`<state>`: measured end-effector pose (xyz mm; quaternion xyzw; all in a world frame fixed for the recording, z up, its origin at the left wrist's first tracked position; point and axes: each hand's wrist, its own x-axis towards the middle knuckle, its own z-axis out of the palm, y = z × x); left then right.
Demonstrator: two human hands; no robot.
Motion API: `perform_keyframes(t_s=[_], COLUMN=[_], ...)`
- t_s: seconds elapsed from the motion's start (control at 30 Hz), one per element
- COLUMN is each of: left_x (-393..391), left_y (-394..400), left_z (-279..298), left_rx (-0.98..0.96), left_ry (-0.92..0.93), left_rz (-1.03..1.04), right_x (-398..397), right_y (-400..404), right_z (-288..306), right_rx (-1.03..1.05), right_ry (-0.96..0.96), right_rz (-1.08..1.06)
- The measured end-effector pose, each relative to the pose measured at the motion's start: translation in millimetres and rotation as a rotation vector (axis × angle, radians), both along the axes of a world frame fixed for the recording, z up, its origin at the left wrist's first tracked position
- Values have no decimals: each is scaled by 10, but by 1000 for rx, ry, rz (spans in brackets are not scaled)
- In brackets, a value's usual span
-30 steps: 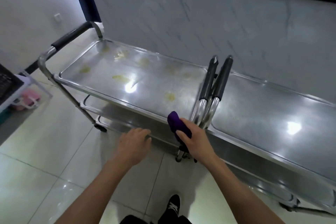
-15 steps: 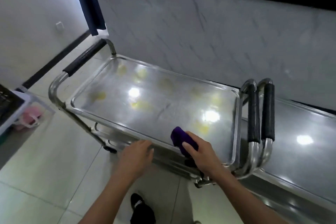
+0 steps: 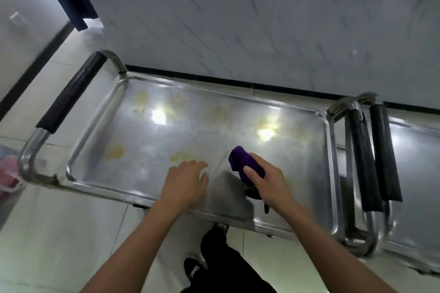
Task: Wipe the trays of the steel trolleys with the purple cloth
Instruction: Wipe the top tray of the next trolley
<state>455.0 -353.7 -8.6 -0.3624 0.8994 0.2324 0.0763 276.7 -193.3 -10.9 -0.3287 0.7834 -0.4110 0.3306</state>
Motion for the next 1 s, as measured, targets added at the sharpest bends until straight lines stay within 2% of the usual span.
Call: perform_keyframes(t_s=[0.33,0.57,0.7,0.77,0.9,1.0], left_x=[-656,-1107,-1292,-1374,-1473,-1515], left_y=[-794,-1430,-1780,-1908,-2069,-2151], left_z=[-215,-368,-491,-551,-650,-733], left_rx=[-47,-64,-71,-75,-84,-101], left_ry=[-28,3,44,36,35,22], left_rz=[-24,-46,-80,-113,-133,-145], right_x=[-617,-850,-907,-892,-787,-709], right_y=[-987,-1706,-2071,-2199,-2372,-2437], right_z=[-251,-406,-612,-738,-975,-1071], right_rx=[-68,-63,-23,46,328,443], right_ry=[-88,50,212,325,511,601], right_rz=[-120,-154,-183,-108,57,98])
